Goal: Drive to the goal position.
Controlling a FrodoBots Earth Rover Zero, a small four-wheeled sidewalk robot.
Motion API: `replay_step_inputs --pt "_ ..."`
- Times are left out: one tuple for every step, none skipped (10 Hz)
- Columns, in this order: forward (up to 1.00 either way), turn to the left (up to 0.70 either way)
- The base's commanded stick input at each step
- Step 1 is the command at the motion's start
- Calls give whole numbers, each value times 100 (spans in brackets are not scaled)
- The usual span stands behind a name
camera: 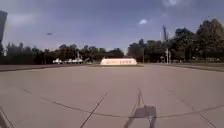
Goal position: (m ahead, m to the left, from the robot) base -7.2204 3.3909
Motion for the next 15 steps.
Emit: replay_step_inputs --pt "100 -11" --pt "100 -11" --pt "100 -13" --pt "100 -18" --pt "100 -24" --pt "100 -37" --pt "100 -35" --pt "100 -37" --pt "100 -39" --pt "100 -39" --pt "100 -39" --pt "100 -39" --pt "100 -39" --pt "100 -39" --pt "100 -39"
